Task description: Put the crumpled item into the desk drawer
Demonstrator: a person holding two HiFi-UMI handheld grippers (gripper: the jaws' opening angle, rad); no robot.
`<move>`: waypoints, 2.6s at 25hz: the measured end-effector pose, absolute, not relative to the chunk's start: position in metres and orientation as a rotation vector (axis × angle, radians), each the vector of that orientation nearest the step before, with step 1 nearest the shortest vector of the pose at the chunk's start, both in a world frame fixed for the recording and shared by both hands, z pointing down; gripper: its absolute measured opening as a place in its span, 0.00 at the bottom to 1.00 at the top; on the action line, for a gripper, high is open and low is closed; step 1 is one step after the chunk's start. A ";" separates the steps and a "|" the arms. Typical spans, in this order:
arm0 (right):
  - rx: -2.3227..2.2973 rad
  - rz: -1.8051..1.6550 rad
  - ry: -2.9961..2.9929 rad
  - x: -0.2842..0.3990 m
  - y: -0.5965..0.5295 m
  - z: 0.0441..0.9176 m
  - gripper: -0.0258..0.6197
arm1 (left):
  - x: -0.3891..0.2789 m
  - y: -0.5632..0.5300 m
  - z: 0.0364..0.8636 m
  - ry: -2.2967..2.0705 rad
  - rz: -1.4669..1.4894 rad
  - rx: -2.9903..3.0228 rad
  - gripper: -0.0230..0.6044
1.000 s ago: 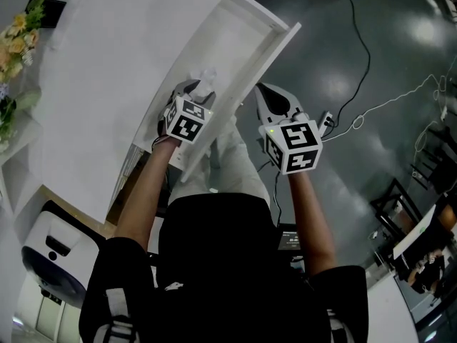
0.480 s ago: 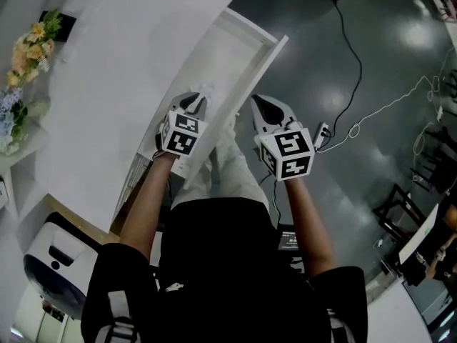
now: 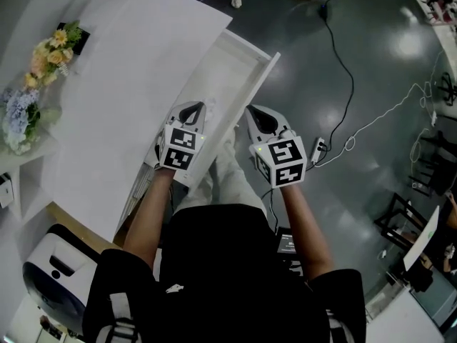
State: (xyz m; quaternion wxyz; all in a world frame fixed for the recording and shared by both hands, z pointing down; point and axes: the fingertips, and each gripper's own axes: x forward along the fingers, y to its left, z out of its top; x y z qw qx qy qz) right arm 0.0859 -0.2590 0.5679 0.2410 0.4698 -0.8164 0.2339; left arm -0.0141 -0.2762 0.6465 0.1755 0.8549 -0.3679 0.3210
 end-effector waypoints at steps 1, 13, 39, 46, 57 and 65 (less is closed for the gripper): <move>1.290 0.626 -2.236 0.084 -0.258 0.562 0.03 | -0.014 -0.276 0.638 -1.043 0.891 2.428 0.05; 1.394 0.483 -2.292 0.065 -0.251 0.493 0.03 | -0.022 -0.271 0.527 -1.075 0.631 2.528 0.05; 1.551 0.246 -2.416 0.007 -0.195 0.385 0.03 | -0.093 -0.196 0.375 -1.233 0.365 2.766 0.05; 1.576 0.179 -2.437 -0.001 -0.186 0.364 0.03 | -0.103 -0.188 0.354 -1.264 0.315 2.817 0.05; 1.595 0.119 -2.480 0.007 -0.177 0.337 0.03 | -0.088 -0.175 0.310 -1.297 0.229 2.870 0.05; 1.575 0.084 -2.512 0.022 -0.151 0.317 0.03 | -0.071 -0.146 0.296 -1.324 0.212 2.869 0.05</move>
